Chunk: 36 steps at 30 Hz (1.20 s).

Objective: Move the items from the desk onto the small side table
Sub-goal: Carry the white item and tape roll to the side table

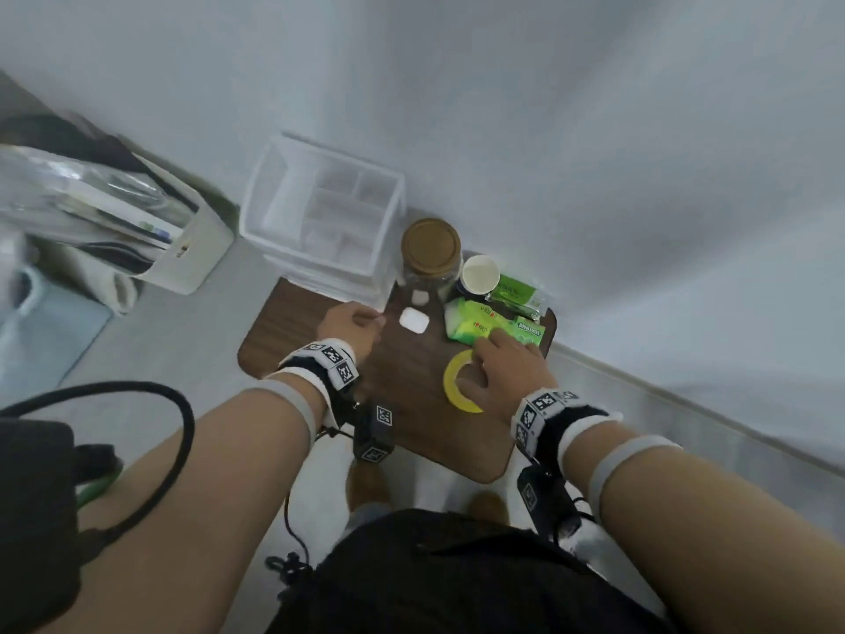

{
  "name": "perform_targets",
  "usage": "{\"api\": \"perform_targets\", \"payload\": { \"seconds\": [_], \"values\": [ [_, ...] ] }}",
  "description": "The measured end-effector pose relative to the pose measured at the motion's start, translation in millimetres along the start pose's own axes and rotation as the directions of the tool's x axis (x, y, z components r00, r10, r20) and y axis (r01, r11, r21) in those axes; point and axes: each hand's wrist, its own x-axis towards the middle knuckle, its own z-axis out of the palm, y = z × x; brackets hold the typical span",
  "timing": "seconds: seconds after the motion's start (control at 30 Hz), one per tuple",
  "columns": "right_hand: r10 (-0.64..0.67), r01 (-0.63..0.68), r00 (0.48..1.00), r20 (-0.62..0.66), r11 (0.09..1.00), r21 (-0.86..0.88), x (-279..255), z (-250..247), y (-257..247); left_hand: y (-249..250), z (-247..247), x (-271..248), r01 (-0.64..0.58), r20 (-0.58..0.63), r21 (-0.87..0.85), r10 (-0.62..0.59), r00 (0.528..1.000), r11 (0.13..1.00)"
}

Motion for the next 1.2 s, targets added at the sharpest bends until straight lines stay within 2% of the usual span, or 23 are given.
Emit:
{"api": "perform_targets", "payload": {
  "seconds": [0.1, 0.2, 0.27, 0.37, 0.47, 0.63, 0.73, 0.87, 0.97, 1.03, 1.07, 1.13, 1.2],
  "values": [
    [-0.121, 0.122, 0.992, -0.019, 0.992, 0.014, -22, -82, -41, 50, -62, -75, 0.006, 0.054, -0.088, -0.001, 0.999, 0.996],
    [-0.257, 0.258, 0.966, -0.036, 0.965, 0.038, -44, -159, -90, 81, -124, -156, -0.023, -0.043, -0.171, 0.016, 0.999, 0.985],
    [-0.335, 0.335, 0.942, -0.027, 0.942, 0.008, -56, -195, -119, 84, -153, -199, -0.029, -0.121, -0.207, 0.004, 0.993, 0.978],
    [-0.476, 0.477, 0.879, 0.031, 0.873, -0.104, -86, -236, -172, 78, -192, -279, -0.035, -0.276, -0.293, -0.05, 0.96, 0.955],
    [-0.622, 0.625, 0.779, 0.077, 0.763, -0.167, -123, -252, -231, 58, -219, -355, -0.043, -0.42, -0.395, -0.139, 0.897, 0.918],
    [-0.808, 0.83, 0.554, 0.2, 0.518, -0.206, -229, -226, -340, -8, -243, -500, -0.104, -0.634, -0.534, -0.316, 0.706, 0.839],
    [-0.885, 0.926, 0.366, 0.288, 0.315, -0.208, -308, -181, -397, -60, -239, -594, -0.145, -0.711, -0.599, -0.439, 0.55, 0.788],
    [-0.92, 0.984, 0.108, 0.378, 0.044, -0.173, -430, -108, -450, -133, -210, -713, -0.176, -0.737, -0.665, -0.599, 0.314, 0.726],
    [-0.871, 0.986, -0.071, 0.487, -0.135, -0.099, -531, -41, -471, -185, -169, -803, -0.194, -0.669, -0.742, -0.726, 0.157, 0.642],
    [-0.83, 0.975, -0.149, 0.538, -0.213, -0.058, -585, 0, -474, -212, -140, -853, -0.219, -0.616, -0.78, -0.781, 0.102, 0.586],
    [-0.814, 0.973, -0.168, 0.556, -0.226, -0.037, -607, 20, -472, -222, -126, -874, -0.229, -0.59, -0.795, -0.804, 0.075, 0.562],
    [-0.761, 0.966, -0.218, 0.61, -0.256, 0.027, -660, 67, -463, -249, -87, -926, -0.268, -0.513, -0.824, -0.858, -0.019, 0.499],
    [-0.698, 0.964, -0.24, 0.675, -0.253, 0.082, -705, 107, -452, -274, -48, -971, -0.321, -0.416, -0.843, -0.901, -0.121, 0.432]
  ]
}}
